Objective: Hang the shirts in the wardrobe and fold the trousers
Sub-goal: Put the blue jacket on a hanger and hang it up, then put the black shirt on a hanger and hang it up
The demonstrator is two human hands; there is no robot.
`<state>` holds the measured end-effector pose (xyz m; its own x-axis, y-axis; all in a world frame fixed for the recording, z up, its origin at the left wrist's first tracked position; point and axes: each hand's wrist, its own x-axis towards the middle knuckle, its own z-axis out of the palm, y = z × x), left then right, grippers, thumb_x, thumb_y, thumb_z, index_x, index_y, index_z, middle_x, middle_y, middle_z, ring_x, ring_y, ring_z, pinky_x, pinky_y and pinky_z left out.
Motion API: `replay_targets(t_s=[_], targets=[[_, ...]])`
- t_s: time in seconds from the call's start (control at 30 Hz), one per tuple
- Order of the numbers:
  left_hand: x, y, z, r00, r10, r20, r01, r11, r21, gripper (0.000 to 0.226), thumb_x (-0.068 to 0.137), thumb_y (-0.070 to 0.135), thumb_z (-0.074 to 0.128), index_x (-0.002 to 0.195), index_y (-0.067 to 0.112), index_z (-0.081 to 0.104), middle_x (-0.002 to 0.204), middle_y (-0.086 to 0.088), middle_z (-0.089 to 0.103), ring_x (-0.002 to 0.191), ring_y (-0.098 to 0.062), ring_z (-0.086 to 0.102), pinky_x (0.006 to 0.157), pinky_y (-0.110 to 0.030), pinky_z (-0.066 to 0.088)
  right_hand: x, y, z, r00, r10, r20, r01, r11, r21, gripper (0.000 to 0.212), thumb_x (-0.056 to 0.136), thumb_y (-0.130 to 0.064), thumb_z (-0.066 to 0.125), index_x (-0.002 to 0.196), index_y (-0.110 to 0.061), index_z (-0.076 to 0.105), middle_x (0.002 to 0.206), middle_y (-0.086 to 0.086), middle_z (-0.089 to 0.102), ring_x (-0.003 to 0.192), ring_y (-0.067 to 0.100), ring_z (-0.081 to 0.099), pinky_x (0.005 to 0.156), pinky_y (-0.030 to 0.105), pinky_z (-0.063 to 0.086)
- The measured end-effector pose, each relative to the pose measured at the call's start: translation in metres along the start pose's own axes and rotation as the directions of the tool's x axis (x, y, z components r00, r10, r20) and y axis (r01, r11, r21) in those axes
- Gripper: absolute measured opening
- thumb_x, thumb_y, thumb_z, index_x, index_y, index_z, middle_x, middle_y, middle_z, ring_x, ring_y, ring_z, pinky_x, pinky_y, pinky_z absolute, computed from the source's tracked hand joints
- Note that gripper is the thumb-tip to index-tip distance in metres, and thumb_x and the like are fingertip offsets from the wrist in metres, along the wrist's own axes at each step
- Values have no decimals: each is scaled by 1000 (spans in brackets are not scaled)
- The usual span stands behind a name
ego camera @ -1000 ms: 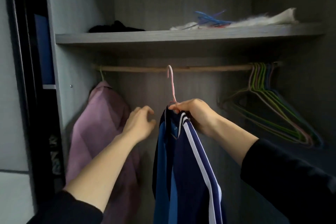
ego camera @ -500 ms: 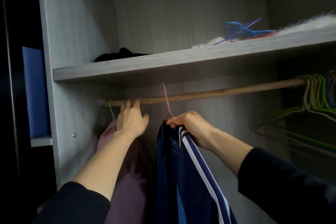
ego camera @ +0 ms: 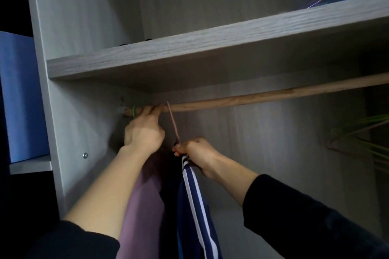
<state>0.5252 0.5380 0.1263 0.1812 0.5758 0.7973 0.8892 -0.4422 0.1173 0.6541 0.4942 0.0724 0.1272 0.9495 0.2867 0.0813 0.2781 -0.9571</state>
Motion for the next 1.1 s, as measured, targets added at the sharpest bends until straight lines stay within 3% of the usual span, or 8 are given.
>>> replay_targets(t_s=[0.27,0.37,0.47,0.57,0.7,0.77,0.97,1.1], targets=[[0,-2,2,1000,-24,-7,23,998,-57,52,95,24,40,146,31,33,151,2,34,126,-33,45,99,-41,42,2,12,7,996,-63,71,72,989,-129,32,94,-18,62,106,11,66,71,1,57,52,-3,50,44,5,37],[4,-3,2,999,-10,50,14,997,-82,51,97,28,40,147,26,32,155,-1,29,137,-27,34,109,-37,33,-6,17,-4,993,-106,48,113,976,-185,28,93,-30,62,88,-4,71,63,-11,60,58,-5,53,51,2,37],[4,6,-1,991,-26,128,51,979,-196,52,98,29,42,147,17,30,154,-10,28,139,-28,29,111,-33,26,-18,21,-33,985,-169,-29,151,937,-314,29,93,-29,62,87,-3,71,76,0,65,73,5,56,61,15,41],[-6,32,-1,998,-65,26,70,954,-291,55,96,25,46,147,12,30,154,-14,25,141,-29,25,113,-36,23,-33,22,-77,972,-216,-88,151,873,-463,24,90,-22,65,96,1,71,86,8,66,80,12,57,70,22,42],[-19,98,7,996,47,-73,-67,946,-317,55,95,22,46,147,14,29,156,-8,23,143,-26,22,115,-35,20,-60,12,-142,947,-256,-195,91,793,-603,18,88,-15,66,98,-1,70,80,4,61,71,11,54,56,15,38],[-22,135,16,985,159,-74,-174,939,-296,54,94,21,47,146,14,33,155,-9,26,140,-28,26,113,-34,21,-75,7,-173,928,-275,-251,45,752,-658,18,88,-18,65,101,-6,70,84,3,62,79,14,56,61,19,39],[-21,234,44,935,354,-13,-342,893,-294,58,94,26,45,148,19,26,158,-8,17,145,-28,10,119,-40,4,-123,-6,-256,902,-319,-290,-115,469,-875,29,89,-25,59,115,-14,65,109,5,61,100,22,61,84,34,51],[-11,276,54,930,367,-22,-361,901,-241,58,92,38,31,149,25,26,152,-5,31,139,-31,21,116,-46,7,-148,-20,-304,866,-405,-294,-206,249,-947,21,84,-25,61,101,-13,67,103,5,59,101,27,59,81,33,49]])
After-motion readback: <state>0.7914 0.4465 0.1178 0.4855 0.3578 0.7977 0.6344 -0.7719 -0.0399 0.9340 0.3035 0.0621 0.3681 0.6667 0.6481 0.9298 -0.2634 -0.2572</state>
